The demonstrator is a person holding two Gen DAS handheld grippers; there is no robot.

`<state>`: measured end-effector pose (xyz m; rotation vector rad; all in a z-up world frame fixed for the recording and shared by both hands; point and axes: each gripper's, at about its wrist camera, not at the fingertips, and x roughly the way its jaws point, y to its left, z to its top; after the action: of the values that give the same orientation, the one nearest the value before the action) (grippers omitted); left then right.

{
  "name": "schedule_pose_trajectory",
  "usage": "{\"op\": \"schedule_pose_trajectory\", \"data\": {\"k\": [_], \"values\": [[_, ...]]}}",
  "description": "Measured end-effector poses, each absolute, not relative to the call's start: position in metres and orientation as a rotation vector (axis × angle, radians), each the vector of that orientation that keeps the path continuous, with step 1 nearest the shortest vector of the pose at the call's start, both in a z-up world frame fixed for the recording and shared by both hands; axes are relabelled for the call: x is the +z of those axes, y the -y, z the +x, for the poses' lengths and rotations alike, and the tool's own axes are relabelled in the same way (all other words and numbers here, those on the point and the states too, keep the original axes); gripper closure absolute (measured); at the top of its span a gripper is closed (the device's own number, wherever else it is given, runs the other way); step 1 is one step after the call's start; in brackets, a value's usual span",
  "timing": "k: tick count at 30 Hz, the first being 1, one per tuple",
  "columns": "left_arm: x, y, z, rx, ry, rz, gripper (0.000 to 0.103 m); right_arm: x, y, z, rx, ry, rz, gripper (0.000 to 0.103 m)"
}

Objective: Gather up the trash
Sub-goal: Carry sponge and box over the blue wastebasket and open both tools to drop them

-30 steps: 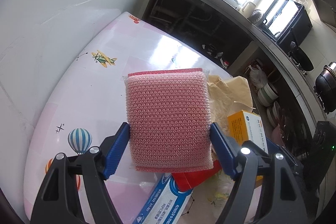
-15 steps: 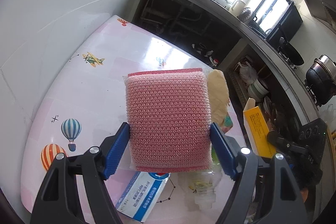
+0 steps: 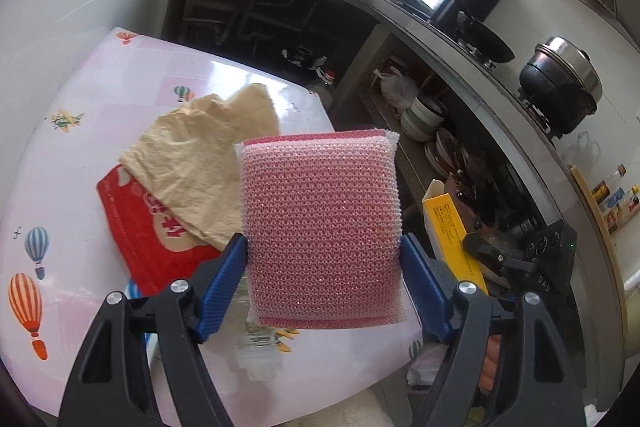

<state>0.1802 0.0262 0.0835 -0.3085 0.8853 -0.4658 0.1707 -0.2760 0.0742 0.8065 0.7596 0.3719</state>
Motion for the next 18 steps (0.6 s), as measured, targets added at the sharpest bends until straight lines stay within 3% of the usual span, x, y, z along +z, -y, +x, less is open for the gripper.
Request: {"op": "schedule_pose_trajectory", "data": {"k": [11,18], "values": [[0.066,0.130,0.209,-0.670,-0.997,-0.115,0.028,0.012,0.393,0.104,0.001,-0.713,0.972,0.032],[0.011,0.259,0.240,-0.806,-1.231,-0.008,0.028,-0.040,0.445,0.078,-0.194,-0.723,1.114,0.032]]}}
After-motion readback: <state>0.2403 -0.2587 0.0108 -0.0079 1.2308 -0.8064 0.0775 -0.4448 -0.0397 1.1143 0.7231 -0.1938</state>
